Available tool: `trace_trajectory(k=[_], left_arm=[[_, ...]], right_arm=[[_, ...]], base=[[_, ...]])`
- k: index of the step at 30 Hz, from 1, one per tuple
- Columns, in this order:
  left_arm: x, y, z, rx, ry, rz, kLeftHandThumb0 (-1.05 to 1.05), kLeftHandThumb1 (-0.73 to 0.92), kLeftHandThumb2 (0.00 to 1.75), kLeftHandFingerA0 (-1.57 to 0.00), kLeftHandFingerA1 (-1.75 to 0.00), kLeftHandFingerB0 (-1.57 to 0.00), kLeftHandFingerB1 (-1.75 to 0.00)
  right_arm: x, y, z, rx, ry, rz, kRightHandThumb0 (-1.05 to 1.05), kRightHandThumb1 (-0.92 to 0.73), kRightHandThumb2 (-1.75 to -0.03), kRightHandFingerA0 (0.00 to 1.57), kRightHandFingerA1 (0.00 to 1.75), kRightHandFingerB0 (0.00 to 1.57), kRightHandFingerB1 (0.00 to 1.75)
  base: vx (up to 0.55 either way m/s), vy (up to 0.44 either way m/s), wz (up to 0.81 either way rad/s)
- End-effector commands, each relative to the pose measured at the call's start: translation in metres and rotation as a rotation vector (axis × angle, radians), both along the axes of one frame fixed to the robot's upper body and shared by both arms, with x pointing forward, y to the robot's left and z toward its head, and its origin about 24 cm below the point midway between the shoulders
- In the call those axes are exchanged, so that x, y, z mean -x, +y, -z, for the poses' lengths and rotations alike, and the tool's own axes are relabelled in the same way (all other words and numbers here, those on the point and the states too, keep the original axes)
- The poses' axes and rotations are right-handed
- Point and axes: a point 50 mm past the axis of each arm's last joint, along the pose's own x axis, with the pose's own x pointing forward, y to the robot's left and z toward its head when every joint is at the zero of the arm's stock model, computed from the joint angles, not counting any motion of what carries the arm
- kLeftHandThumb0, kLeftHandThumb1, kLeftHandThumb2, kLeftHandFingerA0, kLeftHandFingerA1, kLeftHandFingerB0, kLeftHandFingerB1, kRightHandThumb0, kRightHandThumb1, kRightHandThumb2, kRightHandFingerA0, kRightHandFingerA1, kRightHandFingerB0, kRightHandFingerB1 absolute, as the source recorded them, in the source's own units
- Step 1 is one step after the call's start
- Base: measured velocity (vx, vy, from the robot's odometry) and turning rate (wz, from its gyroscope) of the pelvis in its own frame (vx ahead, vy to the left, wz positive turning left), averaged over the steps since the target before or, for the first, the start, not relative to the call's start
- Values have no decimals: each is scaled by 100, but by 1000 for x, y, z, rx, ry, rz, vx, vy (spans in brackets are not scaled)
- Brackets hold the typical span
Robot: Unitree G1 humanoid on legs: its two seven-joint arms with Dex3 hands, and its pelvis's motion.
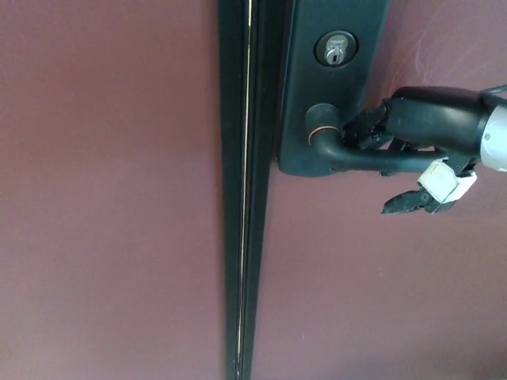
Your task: The robot walks towards the door handle and put its right hand on it and twist the handle
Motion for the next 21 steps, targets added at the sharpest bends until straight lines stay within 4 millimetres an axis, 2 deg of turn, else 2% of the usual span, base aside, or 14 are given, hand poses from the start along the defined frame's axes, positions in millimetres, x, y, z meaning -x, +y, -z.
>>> trace_trajectory(k=[1,14,16,17,18,21], left_arm=[[2,2,-1,-5,-1,26,-31,29,61,-55,-85,-52,-71],[7,1,1,-2,24,18,-30,28,61,-56,-85,-51,-70],[7,1,1,1,35,21,-28,28,61,-57,-84,-51,-70],[7,1,1,0,35,20,-28,28,61,-57,-84,-51,-70],[7,1,1,-2,38,22,-28,28,61,-57,-84,-52,-70],[7,1,1,-3,40,24,-28,28,61,-57,-84,-52,-70]], right_arm=[[2,-7,28,13,93,24,-12,-55,-56,86,55,79,52],[6,-8,30,-25,82,30,-11,-56,-56,87,57,76,51],[5,-9,30,-23,92,35,-21,-56,-56,58,45,55,42],[5,-9,30,-23,96,35,-21,-56,-56,58,45,55,42],[4,-9,28,-18,103,34,-43,-51,-65,23,39,25,36],[4,-9,27,-15,106,33,-43,-51,-65,23,39,25,36]], base=[[0,0,0],[0,0,0],[0,0,0],[0,0,0],[0,0,0],[0,0,0]])
